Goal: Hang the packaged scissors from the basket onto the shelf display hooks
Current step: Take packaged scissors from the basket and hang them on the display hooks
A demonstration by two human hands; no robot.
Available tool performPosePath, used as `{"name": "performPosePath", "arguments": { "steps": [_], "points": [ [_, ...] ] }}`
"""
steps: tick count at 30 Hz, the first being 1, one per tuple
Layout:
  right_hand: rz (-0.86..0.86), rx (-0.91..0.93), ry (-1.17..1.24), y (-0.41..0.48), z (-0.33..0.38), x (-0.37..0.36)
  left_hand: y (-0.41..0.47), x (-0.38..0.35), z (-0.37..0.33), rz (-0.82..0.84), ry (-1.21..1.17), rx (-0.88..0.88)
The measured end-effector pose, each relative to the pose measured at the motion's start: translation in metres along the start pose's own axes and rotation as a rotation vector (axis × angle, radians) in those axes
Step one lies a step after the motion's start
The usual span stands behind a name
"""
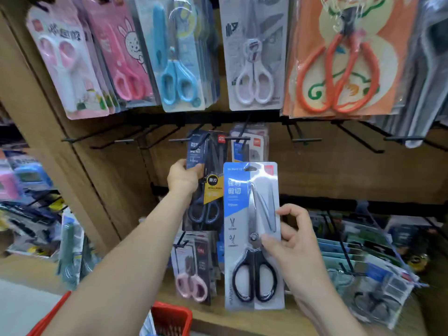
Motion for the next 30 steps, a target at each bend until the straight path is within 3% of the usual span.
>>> {"name": "performPosePath", "arguments": {
  "steps": [9,12,15,18,21,25,30],
  "points": [
    [0.066,-0.009,0.056,-0.001,0.014,-0.008,0.025,-0.007,0.0,0.058,0.175,0.04],
    [0.05,0.002,0.065,-0.002,0.013,-0.006,0.008,0.014,-0.003,-0.023,0.299,0.024],
    [0.029,0.013,0.065,-0.002,0.012,-0.002,-0.053,0.034,-0.022,-0.082,0.125,-0.107],
    [0.013,0.049,0.08,0.001,0.014,-0.002,-0.132,0.028,-0.034,0.115,-0.166,-0.16],
    [0.014,0.078,0.089,0.005,0.016,-0.007,-0.181,0.016,-0.036,0.317,-0.276,-0.188],
    [0.016,0.118,0.063,0.009,0.021,-0.014,-0.196,0.005,-0.023,0.399,-0.268,-0.168],
    [0.025,0.166,-0.069,0.017,0.027,-0.021,-0.188,0.003,-0.016,0.327,-0.152,-0.189]
  ]
}}
Point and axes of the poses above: each hand's wrist, its own y-axis towards the middle knuckle, its own x-axis out of the back of the hand, z = x × y, the point moved 9 cm from there along y, towards the middle knuckle, and after that the axes turned 2 degrees about z, right-handed, at the moved point
